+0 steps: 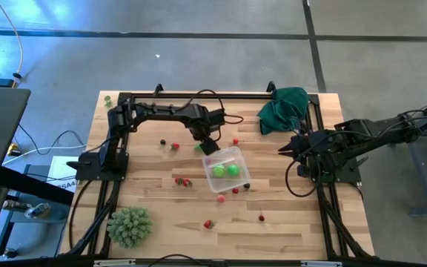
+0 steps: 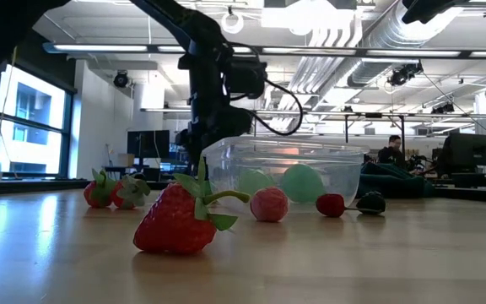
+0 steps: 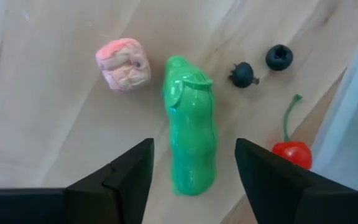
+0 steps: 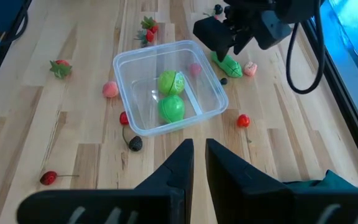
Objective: Pick and placing Produce into tupperware
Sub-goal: Put the green peas into the transparent container
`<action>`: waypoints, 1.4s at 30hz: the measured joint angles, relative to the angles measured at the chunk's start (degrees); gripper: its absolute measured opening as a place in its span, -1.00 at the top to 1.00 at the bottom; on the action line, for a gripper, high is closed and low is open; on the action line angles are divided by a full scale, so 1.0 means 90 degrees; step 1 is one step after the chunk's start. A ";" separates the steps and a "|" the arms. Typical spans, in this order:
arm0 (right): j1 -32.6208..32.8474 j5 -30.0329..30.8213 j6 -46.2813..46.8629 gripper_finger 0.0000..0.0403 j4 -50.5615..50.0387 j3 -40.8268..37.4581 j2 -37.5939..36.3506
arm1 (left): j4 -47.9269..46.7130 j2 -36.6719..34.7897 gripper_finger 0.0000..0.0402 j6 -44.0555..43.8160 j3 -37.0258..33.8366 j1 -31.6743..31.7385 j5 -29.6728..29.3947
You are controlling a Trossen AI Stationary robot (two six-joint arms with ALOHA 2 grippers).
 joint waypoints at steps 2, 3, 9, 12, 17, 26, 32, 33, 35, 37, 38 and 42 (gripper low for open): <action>0.0002 0.0000 0.0001 0.84 0.0000 0.0000 -0.0002 | 0.0012 0.0000 -0.01 -0.0067 -0.0001 -0.0073 -0.0119; 0.0001 -0.0001 0.0001 0.84 0.0000 0.0000 0.0000 | 0.0018 0.0000 0.00 -0.0096 -0.0001 -0.0075 -0.0188; 0.0000 -0.0001 0.0000 0.84 0.0002 0.0000 0.0000 | 0.0088 0.0028 -0.01 -0.0144 -0.0001 -0.0103 -0.0305; 0.0001 -0.0001 0.0001 0.84 0.0000 0.0000 -0.0001 | 0.0086 0.0039 -0.03 -0.0144 -0.0004 -0.0103 -0.0300; 0.0000 0.0000 -0.0001 0.84 0.0000 0.0000 0.0000 | 0.0080 0.0039 -0.03 -0.0149 -0.0004 -0.0103 -0.0304; 0.0000 0.0000 0.0001 0.84 0.0002 0.0000 -0.0002 | 0.0606 0.0051 -0.10 -0.0339 -0.0532 -0.0149 -0.0182; 0.0001 -0.0001 0.0001 0.84 0.0000 0.0000 -0.0001 | 0.0613 0.0051 -0.09 -0.0341 -0.0560 -0.0147 -0.0135; 0.0002 0.0000 0.0001 0.84 0.0000 0.0000 0.0000 | 0.0613 0.0051 -0.08 -0.0341 -0.0560 -0.0147 -0.0135; 0.0000 -0.0002 0.0001 0.84 0.0002 0.0000 -0.0002 | 0.0611 0.0051 -0.04 -0.0341 -0.0560 -0.0144 -0.0135; 0.0000 0.0000 0.0001 0.84 0.0000 0.0000 0.0000 | 0.0615 0.0051 0.01 -0.0344 -0.0560 -0.0144 -0.0135; 0.0000 0.0000 0.0001 0.84 0.0000 0.0000 0.0000 | 0.0621 0.0051 0.04 -0.0343 -0.0560 -0.0145 -0.0135; 0.0000 0.0000 0.0001 0.84 0.0000 0.0000 -0.0002 | 0.0665 0.0051 0.17 -0.0346 -0.0560 -0.0145 -0.0135</action>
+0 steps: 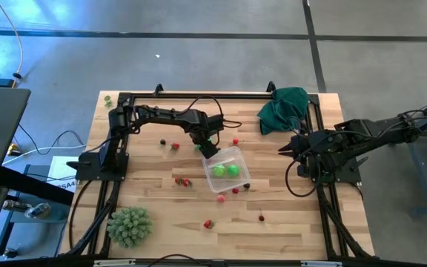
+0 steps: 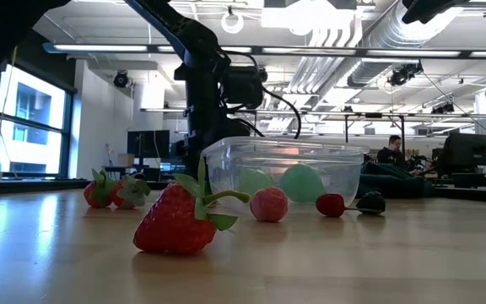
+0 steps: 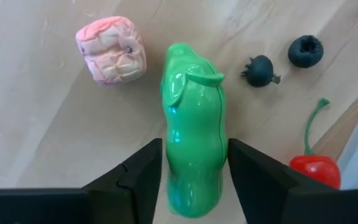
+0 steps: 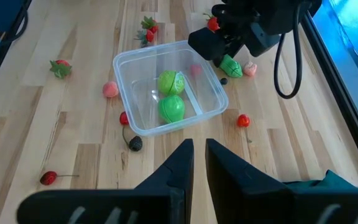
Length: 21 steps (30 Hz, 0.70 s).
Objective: Pick and placing Produce into tupperware
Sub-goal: Put the green peas into the transparent container
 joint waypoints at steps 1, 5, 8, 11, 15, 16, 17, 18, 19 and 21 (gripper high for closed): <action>0.0001 0.0000 -0.0001 0.84 0.0001 0.0000 0.0002 | 0.0006 0.0000 0.20 0.0000 0.0000 -0.0002 0.0000; 0.0002 -0.0001 0.0000 0.84 0.0000 0.0000 0.0002 | 0.0006 0.0000 0.31 -0.0005 0.0000 0.0000 0.0002; 0.0000 0.0000 0.0000 0.84 0.0000 0.0000 0.0000 | 0.0006 0.0000 0.35 -0.0010 0.0000 -0.0002 0.0002; 0.0002 0.0000 0.0000 0.84 0.0000 0.0000 0.0002 | 0.0004 -0.0002 0.37 -0.0062 0.0000 0.0000 0.0000; 0.0001 -0.0002 0.0000 0.84 0.0001 0.0000 0.0002 | 0.0003 -0.0002 0.37 -0.0097 0.0000 -0.0001 0.0000; 0.0002 -0.0001 -0.0001 0.84 0.0001 0.0000 0.0001 | 0.0001 -0.0002 0.38 -0.0100 0.0000 -0.0002 0.0000; 0.0002 0.0000 -0.0002 0.84 0.0002 0.0000 0.0000 | 0.0001 -0.0002 0.38 -0.0103 0.0000 0.0000 0.0000; 0.0001 0.0000 -0.0001 0.84 0.0001 0.0000 0.0001 | 0.0001 -0.0002 0.38 -0.0104 0.0000 0.0000 0.0000; 0.0002 -0.0001 -0.0002 0.84 0.0000 0.0000 0.0002 | 0.0001 -0.0002 0.38 -0.0104 0.0000 0.0000 0.0000; 0.0000 0.0000 0.0000 0.84 0.0000 0.0000 0.0002 | -0.0001 -0.0002 0.38 -0.0104 0.0000 0.0000 0.0000</action>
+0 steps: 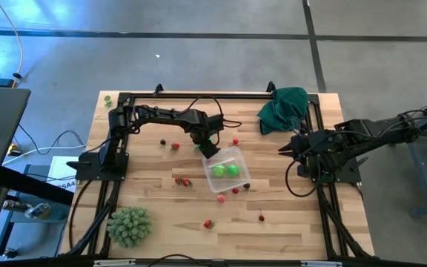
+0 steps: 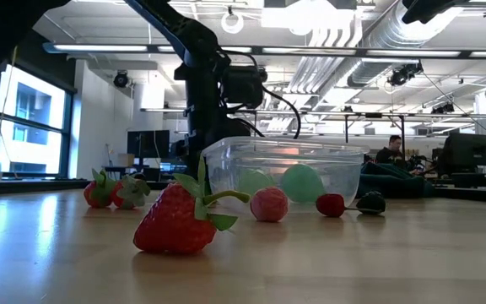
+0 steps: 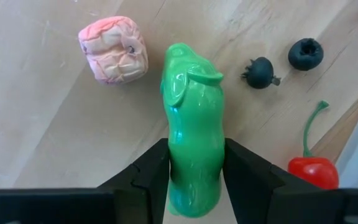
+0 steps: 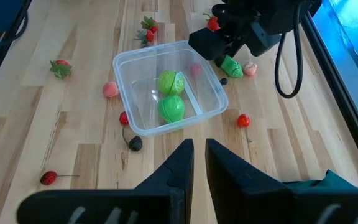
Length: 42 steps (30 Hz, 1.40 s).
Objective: Pick and placing Produce into tupperware
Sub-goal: Put the green peas into the transparent container
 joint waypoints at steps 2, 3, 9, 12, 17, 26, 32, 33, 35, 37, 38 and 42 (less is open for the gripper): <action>0.0001 -0.0001 0.0000 0.84 0.0000 0.0000 -0.0001 | -0.0006 0.0000 0.38 0.0000 0.0002 -0.0002 0.0000; 0.0000 -0.0002 0.0000 0.84 0.0000 0.0000 -0.0002 | -0.0022 -0.0006 0.38 -0.0001 0.0002 0.0000 0.0000; 0.0001 0.0000 0.0000 0.84 0.0000 0.0000 0.0000 | -0.0233 -0.0140 0.38 -0.0008 0.0002 0.0038 -0.0063; 0.0002 0.0000 0.0000 0.84 0.0000 0.0000 0.0000 | -0.0397 -0.0285 0.38 -0.0010 0.0129 0.0060 -0.0177; 0.0000 0.0000 0.0000 0.84 0.0000 0.0000 -0.0002 | -0.0876 -0.0723 0.39 -0.0010 0.0447 0.0139 -0.0440; 0.0002 0.0000 0.0000 0.84 0.0002 0.0000 -0.0001 | -0.1276 -0.1604 0.39 -0.0012 0.1299 -0.0029 -0.0745; 0.0002 -0.0002 0.0000 0.84 0.0002 0.0000 -0.0002 | -0.1287 -0.1700 0.38 -0.0028 0.1857 -0.0642 -0.0719; 0.0002 0.0000 0.0000 0.84 0.0000 0.0000 -0.0002 | -0.1238 -0.1698 0.38 -0.0043 0.1873 -0.0785 -0.0721; 0.0000 -0.0002 0.0000 0.84 0.0002 0.0000 -0.0002 | -0.1079 -0.1625 0.38 -0.0131 0.1885 -0.1108 -0.0809; 0.0000 0.0000 0.0000 0.84 0.0000 0.0000 -0.0002 | -0.1059 -0.1505 0.38 -0.0198 0.1875 -0.1426 -0.0897; 0.0002 -0.0002 0.0000 0.84 -0.0002 0.0000 -0.0002 | -0.1016 -0.1420 0.38 -0.0199 0.1876 -0.1599 -0.0986; 0.0000 0.0000 0.0000 0.84 0.0000 0.0000 -0.0002 | -0.0839 -0.0991 0.38 -0.0192 0.1877 -0.2078 -0.1149</action>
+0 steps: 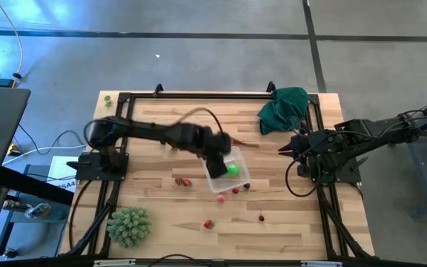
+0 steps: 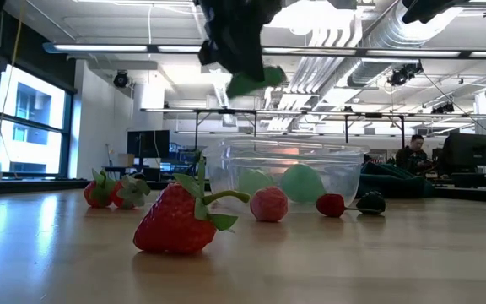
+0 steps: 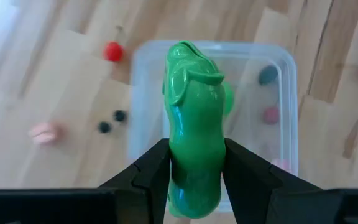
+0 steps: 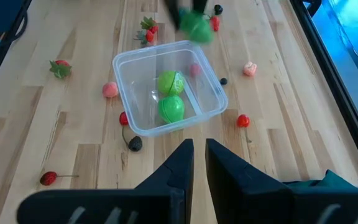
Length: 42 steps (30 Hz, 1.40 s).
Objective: Pick and placing Produce into tupperware
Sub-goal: Put the green peas into the transparent container
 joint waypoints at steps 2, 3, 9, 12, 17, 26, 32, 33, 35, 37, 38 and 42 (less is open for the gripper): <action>0.0000 -0.0001 -0.0001 0.84 0.0000 0.0000 0.0002 | 0.0119 0.0270 0.38 0.0003 -0.0002 -0.0074 0.0013; 0.0000 0.0001 0.0000 0.84 0.0000 0.0000 0.0000 | 0.0217 0.0399 0.38 0.0003 -0.0002 -0.0101 0.0053; 0.0000 0.0001 0.0000 0.84 0.0000 0.0000 0.0002 | 0.0605 0.0958 0.38 0.0294 -0.0004 -0.0033 0.0302; 0.0002 -0.0001 0.0000 0.84 0.0000 0.0000 0.0002 | 0.0838 0.1198 0.38 0.0362 -0.0002 0.0042 0.0550; 0.0001 0.0001 -0.0002 0.84 0.0000 0.0000 0.0000 | 0.0902 0.1397 0.38 0.0417 -0.0007 0.0118 0.0687; 0.0002 0.0000 0.0000 0.84 0.0000 0.0000 0.0002 | 0.0991 0.1479 0.38 0.0898 0.0002 0.0133 0.0544; 0.0001 0.0000 0.0000 0.84 0.0000 0.0000 0.0002 | 0.1091 0.1584 0.38 0.1048 0.0005 0.0135 0.0579; 0.0002 0.0001 0.0000 0.84 0.0000 0.0000 0.0002 | 0.1087 0.1606 0.38 0.1074 0.0005 0.0135 0.0601; 0.0002 -0.0002 0.0000 0.84 -0.0002 0.0000 0.0000 | 0.1053 0.1620 0.38 0.1085 -0.0010 0.0135 0.0644; 0.0002 -0.0001 0.0000 0.84 0.0000 0.0000 0.0002 | 0.1085 0.1614 0.36 0.1096 -0.0005 0.0135 0.0651; 0.0002 0.0001 0.0000 0.84 0.0000 0.0000 0.0000 | 0.1084 0.1613 0.34 0.1111 -0.0005 0.0135 0.0651; 0.0000 0.0001 0.0000 0.84 0.0000 0.0000 0.0002 | 0.1080 0.1613 0.15 0.1204 -0.0005 0.0136 0.0646</action>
